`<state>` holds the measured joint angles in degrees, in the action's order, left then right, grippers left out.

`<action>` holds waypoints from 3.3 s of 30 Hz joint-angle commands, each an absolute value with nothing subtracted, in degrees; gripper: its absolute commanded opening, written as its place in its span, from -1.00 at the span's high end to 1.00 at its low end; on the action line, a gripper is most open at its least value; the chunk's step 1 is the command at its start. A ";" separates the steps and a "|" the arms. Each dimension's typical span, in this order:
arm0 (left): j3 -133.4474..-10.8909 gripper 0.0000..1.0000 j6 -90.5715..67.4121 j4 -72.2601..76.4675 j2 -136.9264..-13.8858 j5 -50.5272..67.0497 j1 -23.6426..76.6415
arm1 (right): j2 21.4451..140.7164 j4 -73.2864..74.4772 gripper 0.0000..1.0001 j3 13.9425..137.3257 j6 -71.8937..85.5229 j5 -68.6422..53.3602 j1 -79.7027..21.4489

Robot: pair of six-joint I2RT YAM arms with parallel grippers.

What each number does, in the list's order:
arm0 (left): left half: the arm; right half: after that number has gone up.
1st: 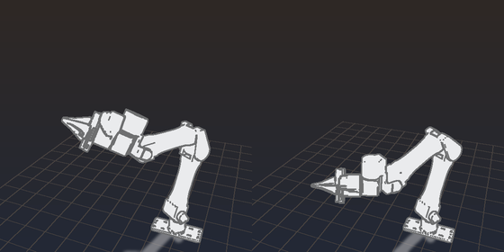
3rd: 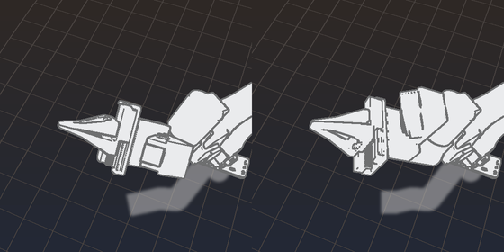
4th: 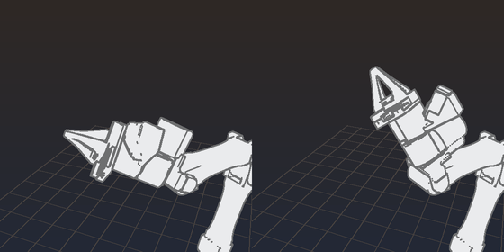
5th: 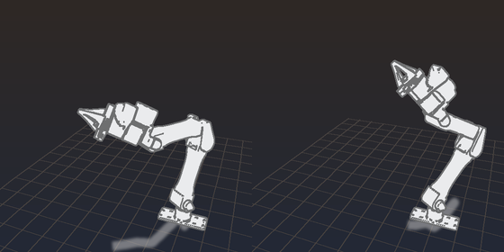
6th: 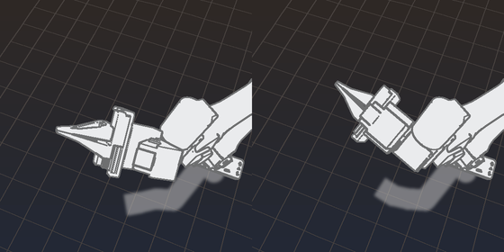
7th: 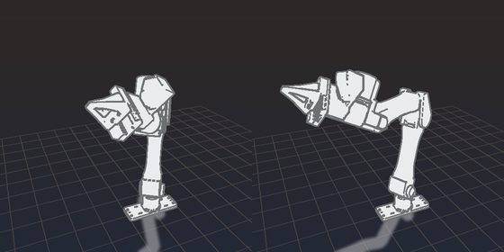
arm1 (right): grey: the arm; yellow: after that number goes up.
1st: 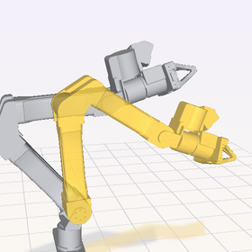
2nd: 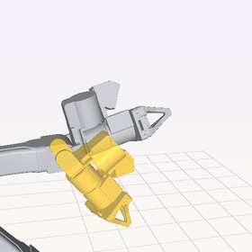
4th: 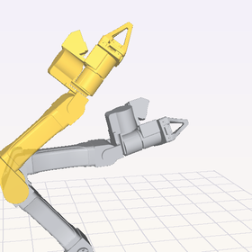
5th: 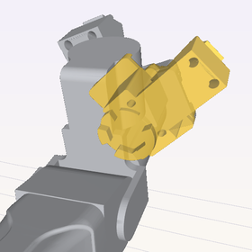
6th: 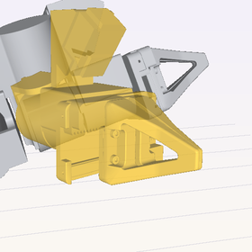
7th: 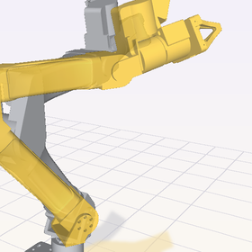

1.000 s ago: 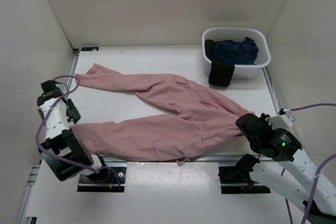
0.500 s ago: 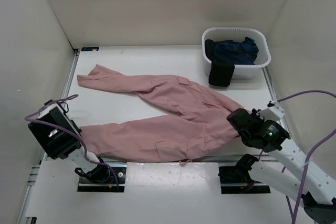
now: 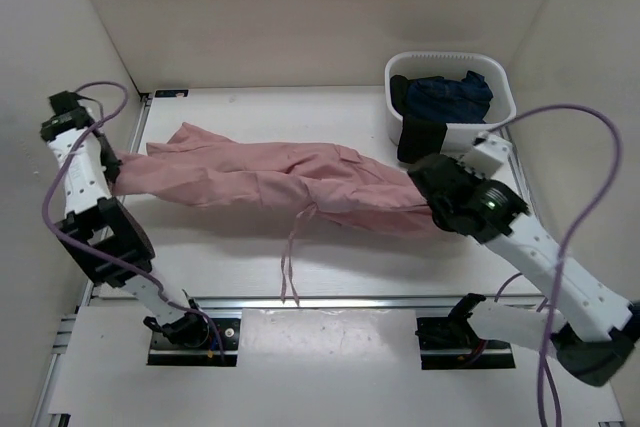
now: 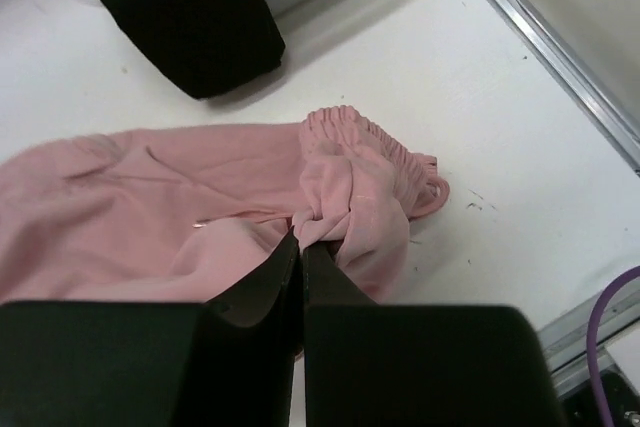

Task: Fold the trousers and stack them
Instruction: Flatten the trousers out

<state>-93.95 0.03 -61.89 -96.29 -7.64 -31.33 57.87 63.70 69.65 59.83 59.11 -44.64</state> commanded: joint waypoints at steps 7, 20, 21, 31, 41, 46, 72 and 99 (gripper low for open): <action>-116.50 -0.37 0.00 -74.43 -122.41 -6.34 -20.83 | 70.75 51.69 1.00 68.21 50.02 40.46 -35.17; -81.15 -0.66 0.00 -54.59 -94.23 -3.79 -29.62 | 69.70 50.19 1.00 64.43 45.00 30.68 -21.89; -76.42 -0.61 0.00 -53.10 -94.74 -3.78 -30.40 | 69.70 50.19 1.00 63.81 45.00 29.89 -20.75; -86.21 -1.00 0.00 -50.10 -110.11 7.20 -33.49 | 67.77 46.67 1.00 61.27 42.71 24.96 -19.42; -89.56 0.36 0.00 -50.88 -118.39 20.30 -31.82 | 68.11 39.47 1.00 55.01 41.15 15.13 -10.82; -93.59 0.72 0.00 -58.08 -116.29 13.90 -33.65 | 78.28 42.25 1.00 74.05 33.06 14.15 -8.35; -70.13 -0.46 0.00 -60.47 -94.31 -16.54 -42.80 | 41.03 64.26 -0.57 42.44 68.04 34.71 -4.31; -82.58 -0.75 0.00 -50.54 -93.42 -3.69 -25.68 | 67.56 46.05 -0.17 54.53 44.94 20.21 5.27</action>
<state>-73.82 0.01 -52.75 -96.20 -7.51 -30.50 64.05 48.84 43.11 51.86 18.52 4.93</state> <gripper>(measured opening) 0.845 0.558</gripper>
